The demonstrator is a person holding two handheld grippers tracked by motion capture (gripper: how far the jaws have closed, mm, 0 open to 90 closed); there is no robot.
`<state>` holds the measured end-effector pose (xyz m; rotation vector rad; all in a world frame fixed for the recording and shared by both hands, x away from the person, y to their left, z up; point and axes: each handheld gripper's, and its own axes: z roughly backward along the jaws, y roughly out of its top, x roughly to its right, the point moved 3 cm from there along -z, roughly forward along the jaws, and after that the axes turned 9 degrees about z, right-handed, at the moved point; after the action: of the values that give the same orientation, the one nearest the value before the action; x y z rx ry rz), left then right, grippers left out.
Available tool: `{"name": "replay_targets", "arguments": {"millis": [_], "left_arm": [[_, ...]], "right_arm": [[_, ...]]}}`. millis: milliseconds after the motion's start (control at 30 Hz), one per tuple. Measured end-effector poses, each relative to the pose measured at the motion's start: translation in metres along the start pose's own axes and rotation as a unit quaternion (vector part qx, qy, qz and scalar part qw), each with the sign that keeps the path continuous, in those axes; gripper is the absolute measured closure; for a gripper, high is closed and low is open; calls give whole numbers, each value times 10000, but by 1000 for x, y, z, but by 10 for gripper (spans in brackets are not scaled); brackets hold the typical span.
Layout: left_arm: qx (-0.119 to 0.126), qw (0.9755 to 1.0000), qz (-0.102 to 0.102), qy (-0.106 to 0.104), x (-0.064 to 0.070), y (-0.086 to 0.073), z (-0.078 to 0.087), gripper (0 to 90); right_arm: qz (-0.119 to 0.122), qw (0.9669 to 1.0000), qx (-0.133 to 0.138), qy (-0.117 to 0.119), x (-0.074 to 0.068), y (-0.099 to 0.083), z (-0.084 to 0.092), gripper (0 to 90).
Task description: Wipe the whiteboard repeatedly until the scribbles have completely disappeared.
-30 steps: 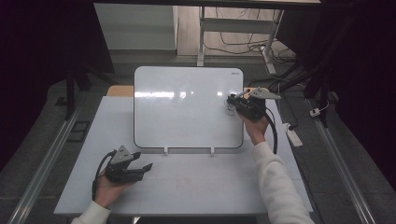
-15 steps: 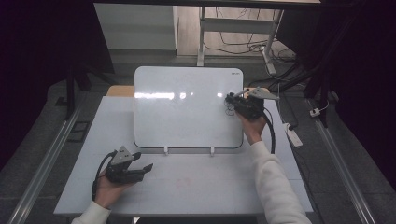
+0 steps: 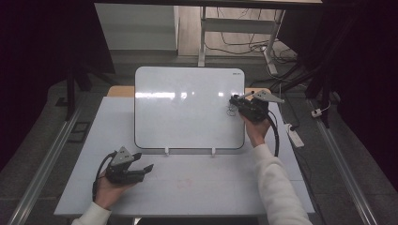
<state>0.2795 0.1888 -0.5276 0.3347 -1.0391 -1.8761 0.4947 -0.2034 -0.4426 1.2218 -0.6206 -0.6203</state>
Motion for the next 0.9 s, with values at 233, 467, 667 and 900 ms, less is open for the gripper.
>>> {"name": "replay_targets", "arguments": {"millis": [233,467,667,900], "left_arm": [[-9,10000,15,18,-1,0,0,341],[-28,10000,23,17,-1,0,-2,341],[11,10000,23,10,-1,0,0,341],[22,10000,-3,13,0,0,1,341]], "right_arm": [[371,9992,-149,-68,-2,2,1,777],[567,9973,-342,323,-14,-3,-1,777],[238,9995,-188,107,-5,-4,4,777],[54,9999,-97,-77,7,-5,12,777]]}}
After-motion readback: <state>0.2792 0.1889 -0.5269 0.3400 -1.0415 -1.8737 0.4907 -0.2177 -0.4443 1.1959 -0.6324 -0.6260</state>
